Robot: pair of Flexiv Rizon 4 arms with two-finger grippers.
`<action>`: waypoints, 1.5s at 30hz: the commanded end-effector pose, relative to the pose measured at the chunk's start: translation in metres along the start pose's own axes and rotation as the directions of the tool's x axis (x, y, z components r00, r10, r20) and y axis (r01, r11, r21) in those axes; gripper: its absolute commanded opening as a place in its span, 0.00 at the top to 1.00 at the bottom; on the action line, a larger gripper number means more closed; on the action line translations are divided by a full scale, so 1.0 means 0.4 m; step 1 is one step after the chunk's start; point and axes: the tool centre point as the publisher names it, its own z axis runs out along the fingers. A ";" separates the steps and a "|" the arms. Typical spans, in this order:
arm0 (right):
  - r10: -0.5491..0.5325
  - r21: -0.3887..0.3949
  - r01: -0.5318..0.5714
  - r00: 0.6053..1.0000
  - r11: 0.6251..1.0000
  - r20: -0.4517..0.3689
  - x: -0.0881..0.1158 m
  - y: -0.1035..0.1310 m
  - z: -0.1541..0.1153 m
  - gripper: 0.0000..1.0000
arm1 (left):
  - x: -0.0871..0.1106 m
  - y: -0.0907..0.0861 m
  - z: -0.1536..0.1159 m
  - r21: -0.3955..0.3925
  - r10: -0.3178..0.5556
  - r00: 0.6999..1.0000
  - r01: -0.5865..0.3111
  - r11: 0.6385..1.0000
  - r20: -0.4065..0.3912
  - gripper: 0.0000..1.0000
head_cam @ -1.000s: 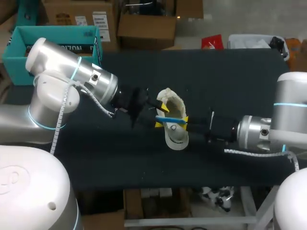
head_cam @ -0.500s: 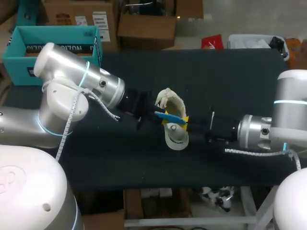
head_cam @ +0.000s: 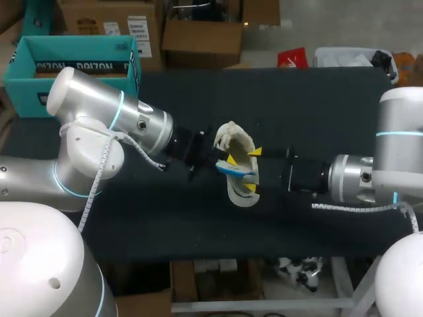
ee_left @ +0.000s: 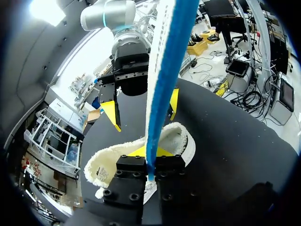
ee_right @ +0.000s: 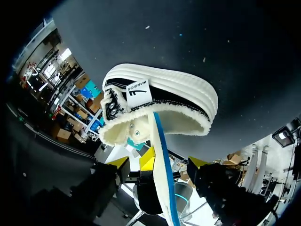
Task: Open the shoe tongue, take the insole out of the shoe, put the insole back into the shoe, and pack the shoe into the shoebox
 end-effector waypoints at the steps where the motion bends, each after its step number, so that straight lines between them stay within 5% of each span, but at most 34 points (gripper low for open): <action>1: 0.000 -0.026 0.000 1.000 1.000 0.001 0.000 -0.017 -0.004 0.49 | 0.011 -0.004 0.020 -0.002 0.029 0.999 -0.029 1.000 0.027 1.00; 5: 0.006 -0.047 -0.006 1.000 0.999 0.002 -0.001 -0.020 0.000 0.62 | 0.007 -0.004 0.030 -0.011 0.066 0.998 -0.066 0.998 0.025 1.00; 11: 0.013 -0.062 -0.013 1.000 0.998 0.004 -0.004 -0.018 0.013 0.69 | 0.000 0.008 0.037 -0.027 0.085 0.996 -0.084 0.996 0.025 1.00; 12: 0.013 -0.063 -0.013 1.000 0.998 0.004 -0.004 -0.017 0.015 0.73 | 0.000 0.010 0.038 -0.033 0.088 0.996 -0.087 0.996 0.024 1.00; 14: 0.010 -0.073 -0.010 1.000 0.997 0.004 -0.005 -0.015 0.023 1.00 | -0.001 0.017 0.041 -0.039 0.092 0.995 -0.091 0.995 0.024 1.00; 30: -0.071 -0.160 0.076 0.997 0.984 0.039 -0.013 -0.005 0.046 1.00 | -0.017 0.055 0.050 -0.057 0.076 0.997 -0.075 0.996 0.026 1.00; 45: -0.089 -0.119 0.090 0.996 0.989 0.014 0.000 0.080 0.073 1.00 | -0.018 0.085 0.059 -0.069 0.035 0.999 -0.034 0.997 0.017 1.00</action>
